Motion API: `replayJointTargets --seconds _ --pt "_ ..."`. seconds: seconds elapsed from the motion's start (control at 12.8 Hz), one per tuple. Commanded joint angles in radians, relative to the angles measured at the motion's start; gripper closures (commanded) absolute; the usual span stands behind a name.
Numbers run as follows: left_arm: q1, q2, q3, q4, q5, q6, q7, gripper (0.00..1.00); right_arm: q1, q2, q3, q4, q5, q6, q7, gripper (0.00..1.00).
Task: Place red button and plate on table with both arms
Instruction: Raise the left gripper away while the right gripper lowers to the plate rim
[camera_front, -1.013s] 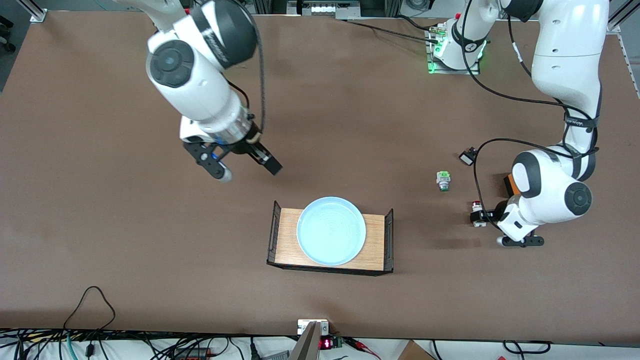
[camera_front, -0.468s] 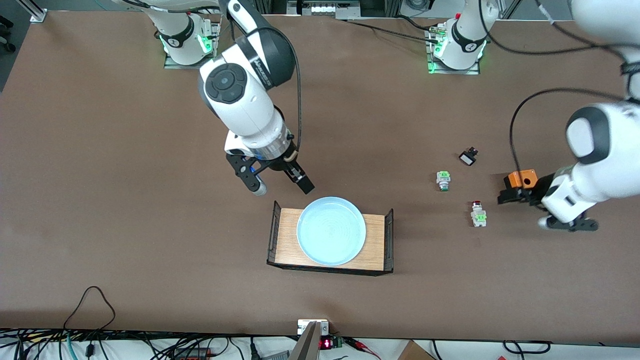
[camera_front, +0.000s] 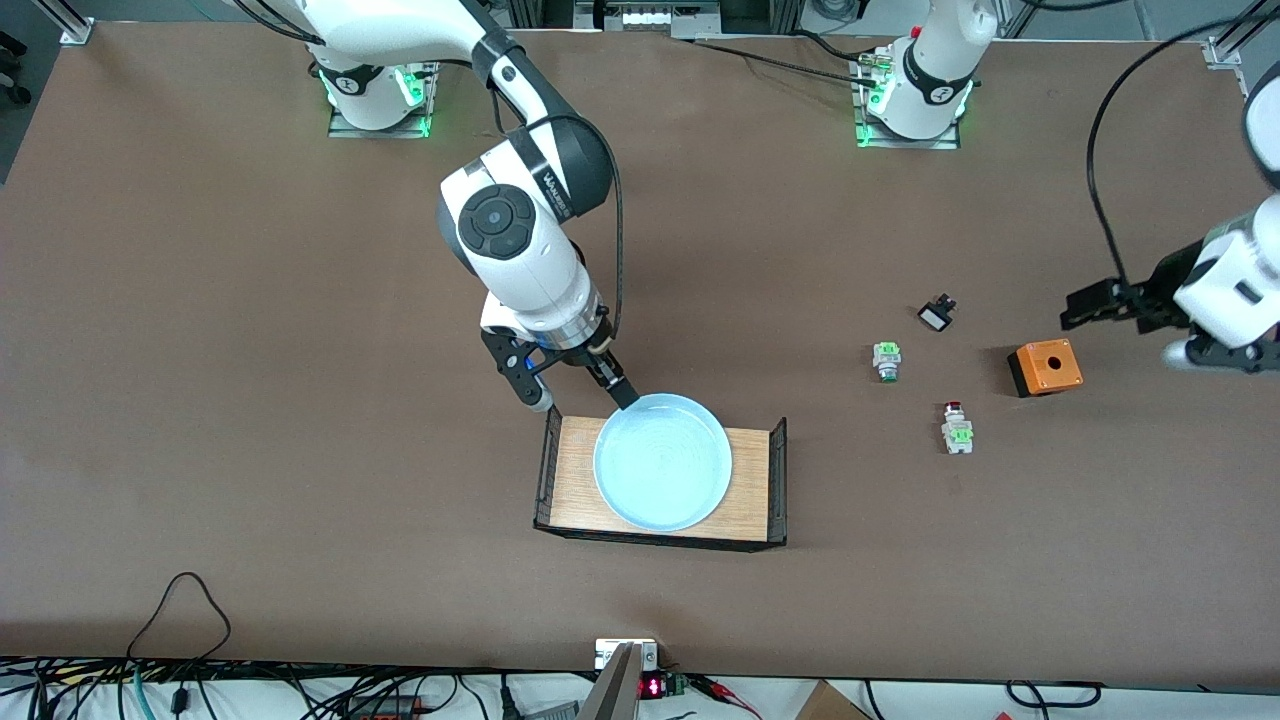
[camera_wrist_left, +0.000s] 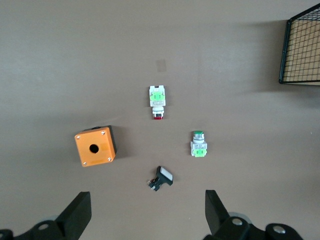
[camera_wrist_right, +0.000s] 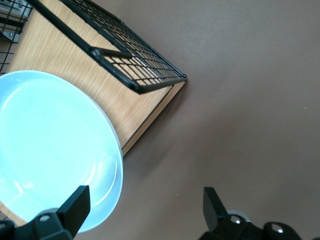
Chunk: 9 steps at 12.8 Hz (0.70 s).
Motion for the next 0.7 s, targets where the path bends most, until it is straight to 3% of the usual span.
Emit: replayJointTargets --seconds 0.0,0.62 --pt "0.000 -0.097 -0.014 -0.011 0.046 -0.057 -0.009 0.00 0.012 0.043 -0.013 0.036 0.011 0.022 0.021 0.00" --pt "0.038 -0.128 -0.064 0.058 0.101 -0.152 -0.015 0.00 0.021 0.066 -0.020 0.035 0.012 0.078 0.022 0.01"
